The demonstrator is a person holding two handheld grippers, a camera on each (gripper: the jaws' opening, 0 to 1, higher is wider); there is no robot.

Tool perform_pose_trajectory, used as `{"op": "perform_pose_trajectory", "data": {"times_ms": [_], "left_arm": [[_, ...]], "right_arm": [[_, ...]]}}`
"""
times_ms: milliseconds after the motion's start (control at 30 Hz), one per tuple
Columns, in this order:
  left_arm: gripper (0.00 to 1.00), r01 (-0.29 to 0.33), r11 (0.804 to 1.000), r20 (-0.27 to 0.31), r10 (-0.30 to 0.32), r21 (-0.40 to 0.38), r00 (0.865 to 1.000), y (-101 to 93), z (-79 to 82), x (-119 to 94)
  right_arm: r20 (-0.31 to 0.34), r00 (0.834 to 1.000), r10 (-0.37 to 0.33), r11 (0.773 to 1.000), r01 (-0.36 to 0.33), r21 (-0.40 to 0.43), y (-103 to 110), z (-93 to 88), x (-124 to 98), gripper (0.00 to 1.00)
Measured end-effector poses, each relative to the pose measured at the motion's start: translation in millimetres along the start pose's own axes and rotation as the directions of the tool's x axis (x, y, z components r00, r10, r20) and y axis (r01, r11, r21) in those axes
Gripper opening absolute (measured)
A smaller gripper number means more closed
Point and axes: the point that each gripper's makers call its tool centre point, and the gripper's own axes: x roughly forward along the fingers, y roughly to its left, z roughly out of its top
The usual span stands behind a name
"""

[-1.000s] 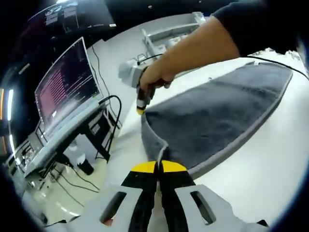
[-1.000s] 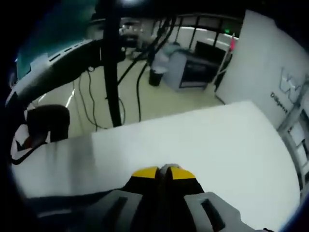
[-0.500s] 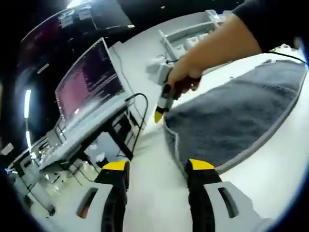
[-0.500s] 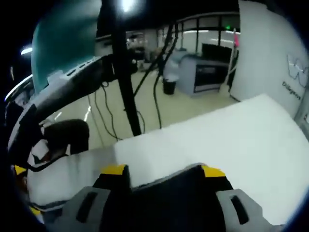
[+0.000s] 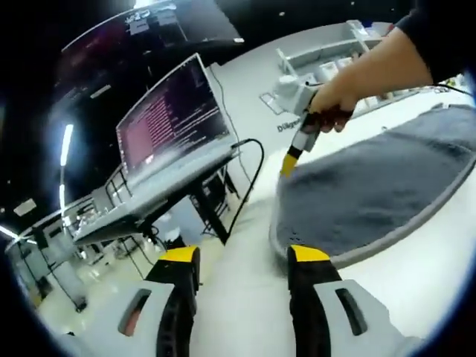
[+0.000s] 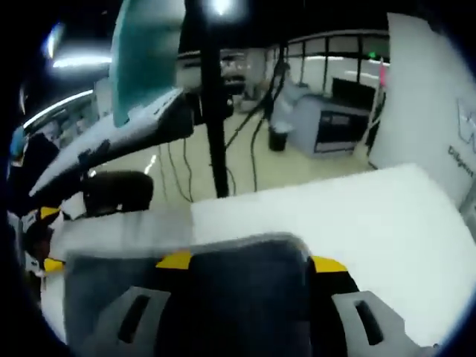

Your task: Open the folded towel by lifting each exposed corner and separating the folded layers until the towel lies flat within the target outline without major curled edges

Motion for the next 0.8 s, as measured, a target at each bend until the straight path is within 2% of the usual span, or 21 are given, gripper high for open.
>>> {"op": "perform_pose_trajectory", "data": {"times_ms": [67,133,167,200,233,267,300,333,367,433,467,533,600,633,733,800], "left_arm": [[0.56,0.044,0.999,0.017,-0.044,-0.017,0.999,-10.0,7.5,-2],[0.62,0.13,0.99,0.037,-0.129,-0.052,0.991,-26.5,19.9,-3],[0.74,0.194,0.979,0.025,-0.193,-0.065,0.981,-38.3,24.9,-3],[0.86,0.236,0.968,0.014,-0.236,-0.08,0.972,-49.4,29.4,-2],[0.95,0.246,0.965,0.014,-0.246,-0.086,0.969,-52.0,31.3,-2],[0.99,0.288,0.95,0.062,-0.282,-0.121,0.957,-60.7,49.0,-2],[1.0,0.309,0.94,0.097,-0.297,-0.142,0.95,-63.3,59.9,-2],[1.0,0.308,0.937,0.131,-0.288,-0.167,0.949,-63.1,69.7,-1],[1.0,0.314,0.928,0.132,-0.292,-0.202,0.947,-63.1,74.1,1],[1.0,0.336,0.923,0.14,-0.313,-0.19,0.939,-66.7,85.5,3],[1.0,0.345,0.92,0.145,-0.322,-0.184,0.936,-68.4,91.4,4],[1.0,0.359,0.915,0.154,-0.334,-0.187,0.93,-68.8,105.5,10],[1.0,0.375,0.911,0.171,-0.347,-0.173,0.922,-70.3,117.1,10],[1.0,0.38,0.91,0.178,-0.351,-0.167,0.919,-70.8,123.3,11],[1.0,0.413,0.898,0.177,-0.387,-0.15,0.905,-78.1,134.3,18],[1.0,0.439,0.884,0.158,-0.416,-0.16,0.896,-82.0,137.6,24]], "right_arm": [[0.008,0.999,-0.035,0.999,0.036,-0.021,-13,-2.0,-11,0.61],[0.03,0.999,-0.043,0.999,0.044,-0.024,-20,-5.6,-26,0.7],[0.048,0.997,-0.055,0.998,0.056,-0.018,-21,-8.2,-32,0.76],[0.081,0.994,-0.073,0.997,0.074,-0.014,-24,-6.5,-40,0.87],[0.093,0.993,-0.077,0.997,0.078,-0.016,-25,-5.4,-42,0.94],[0.143,0.987,-0.074,0.996,0.079,-0.031,-28,1.7,-53,0.97],[0.157,0.985,-0.07,0.997,0.076,-0.031,-27,1.6,-60,0.95],[0.168,0.983,-0.071,0.996,0.078,-0.033,-27,1.4,-68,0.97],[0.18,0.98,-0.082,0.995,0.09,-0.037,-26,1.7,-76,0.99],[0.179,0.977,-0.113,0.992,0.122,-0.041,-30,2.9,-92,1.0],[0.179,0.971,-0.16,0.985,0.168,-0.031,-38,1.5,-106,1.0],[0.171,0.966,-0.192,0.979,0.2,-0.034,-44,-8.1,-122,1.0],[0.188,0.946,-0.264,0.962,0.272,-0.016,-53,-19.8,-152,1.0],[0.204,0.934,-0.294,0.953,0.302,-0.009,-59,-18.7,-165,1.0],[0.239,0.909,-0.341,0.939,0.342,0.039,-70,-26.0,-204,1.0],[0.244,0.9,-0.36,0.932,0.357,0.058,-78,-35.2,-231,1.0]]}}
